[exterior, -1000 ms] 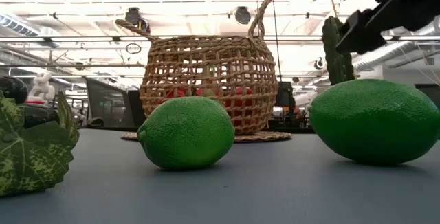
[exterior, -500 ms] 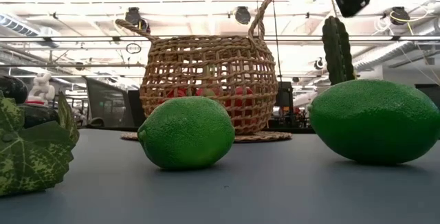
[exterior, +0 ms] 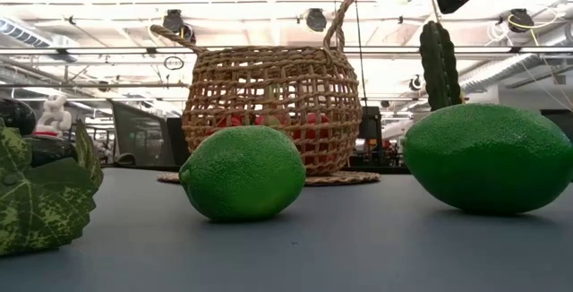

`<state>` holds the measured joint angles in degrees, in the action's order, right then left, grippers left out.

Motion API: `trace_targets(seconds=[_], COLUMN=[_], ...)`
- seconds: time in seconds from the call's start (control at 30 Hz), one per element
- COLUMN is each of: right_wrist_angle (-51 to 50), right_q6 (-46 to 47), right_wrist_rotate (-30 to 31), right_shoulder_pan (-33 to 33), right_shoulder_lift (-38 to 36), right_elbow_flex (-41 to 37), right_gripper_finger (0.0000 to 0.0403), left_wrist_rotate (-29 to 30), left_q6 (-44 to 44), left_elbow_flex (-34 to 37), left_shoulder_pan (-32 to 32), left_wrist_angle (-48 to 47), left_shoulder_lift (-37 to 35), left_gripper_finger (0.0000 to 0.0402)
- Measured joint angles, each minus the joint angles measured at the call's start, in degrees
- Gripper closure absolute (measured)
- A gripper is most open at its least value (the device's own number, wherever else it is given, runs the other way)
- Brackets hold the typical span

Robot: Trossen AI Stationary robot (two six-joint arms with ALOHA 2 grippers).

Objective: Build produce basket
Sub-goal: Put the lime into the basket

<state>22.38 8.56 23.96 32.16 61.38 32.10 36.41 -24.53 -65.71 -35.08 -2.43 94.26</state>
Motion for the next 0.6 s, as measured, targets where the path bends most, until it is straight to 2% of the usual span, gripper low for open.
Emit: trace_targets(seconds=[0.1,0.23,0.4,0.6], right_wrist_angle=[0.05,0.07,0.08,0.00], right_q6=[-0.28,-1.29,-3.89,-3.90], right_wrist_rotate=[1.68,4.21,6.54,7.80], right_shoulder_pan=[0.88,1.78,1.99,2.42], right_shoulder_lift=[-0.06,-0.06,-0.08,-0.10], right_elbow_flex=[0.02,0.02,0.02,0.04], right_gripper_finger=[0.0077,0.0077,0.0077,0.0055], left_wrist_rotate=[0.09,0.10,0.10,-0.34], left_q6=[-4.02,-7.13,-6.35,-4.45], left_elbow_flex=[0.00,0.00,-0.07,-0.09], left_shoulder_pan=[-0.19,-1.78,-3.73,-3.78], left_wrist_angle=[-1.02,-3.50,-4.83,-3.67], left_shoulder_lift=[0.11,0.68,1.92,2.49], left_gripper_finger=[0.0004,0.0015,0.0027,0.0015])
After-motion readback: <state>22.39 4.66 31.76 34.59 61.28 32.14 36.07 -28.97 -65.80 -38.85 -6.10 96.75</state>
